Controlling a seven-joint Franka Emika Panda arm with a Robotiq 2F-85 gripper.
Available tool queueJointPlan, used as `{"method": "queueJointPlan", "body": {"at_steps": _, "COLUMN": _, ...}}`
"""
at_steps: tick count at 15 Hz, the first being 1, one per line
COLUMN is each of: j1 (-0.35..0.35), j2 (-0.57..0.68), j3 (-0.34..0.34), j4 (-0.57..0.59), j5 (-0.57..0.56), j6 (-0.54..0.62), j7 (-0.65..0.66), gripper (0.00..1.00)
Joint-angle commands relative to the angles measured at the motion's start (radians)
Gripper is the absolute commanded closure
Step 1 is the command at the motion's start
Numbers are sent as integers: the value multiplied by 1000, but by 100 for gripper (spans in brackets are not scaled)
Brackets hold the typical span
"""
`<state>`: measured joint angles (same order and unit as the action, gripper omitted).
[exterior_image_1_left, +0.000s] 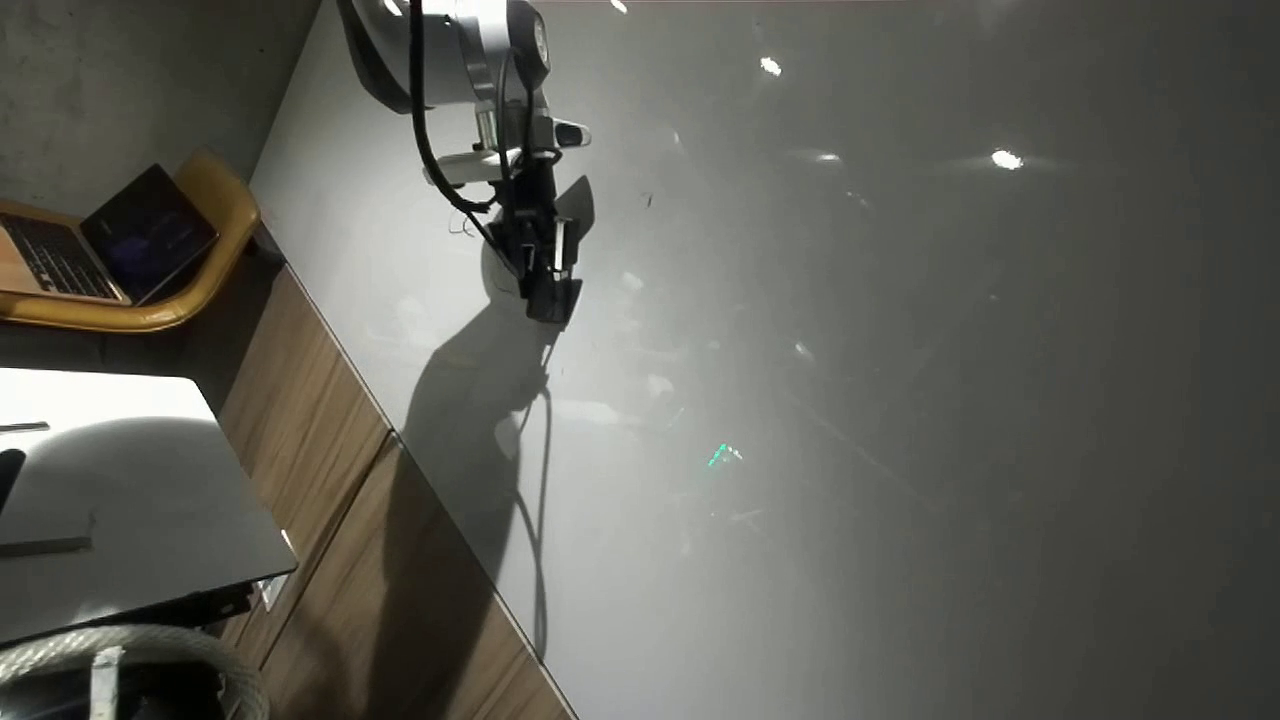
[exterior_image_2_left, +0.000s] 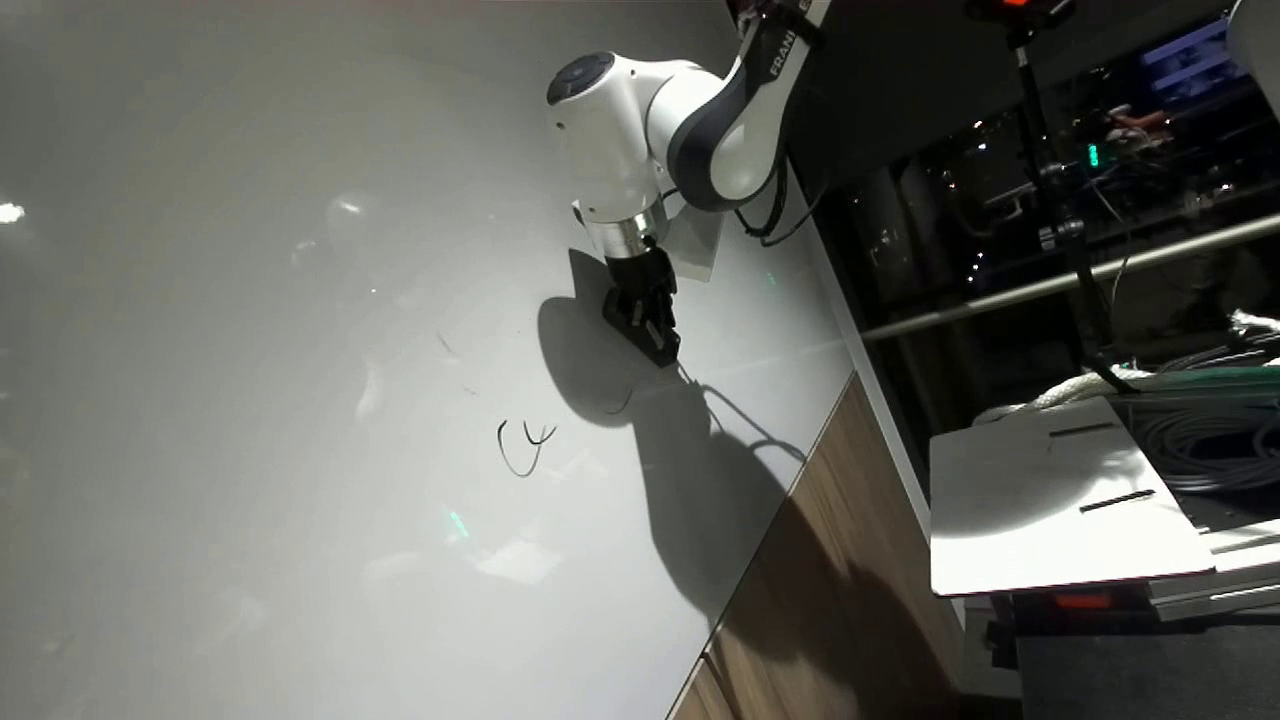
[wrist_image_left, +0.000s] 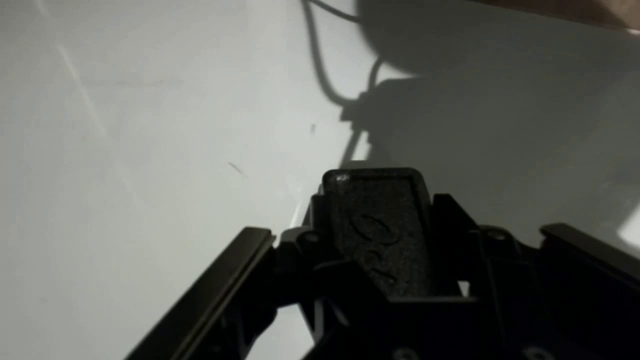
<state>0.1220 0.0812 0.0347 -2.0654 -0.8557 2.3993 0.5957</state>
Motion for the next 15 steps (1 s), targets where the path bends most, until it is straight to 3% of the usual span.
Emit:
{"method": "queueJointPlan", "body": {"at_steps": 1, "j1": -66, "j2": 1, "j3": -42, "j4": 38, "j5": -35, "j6": 67, "j7": -40, "gripper": 72}}
{"method": "queueJointPlan", "body": {"at_steps": 6, "j1": -67, "j2": 25, "j3": -31, "j4": 16, "j5": -34, "j6": 83, "j7": -2, "gripper": 72}}
{"method": "queueJointPlan", "body": {"at_steps": 15, "j1": 25, "j2": 104, "j3": 47, "j4": 87, "j5": -45, "j6": 21, "j7": 72, "gripper": 72}}
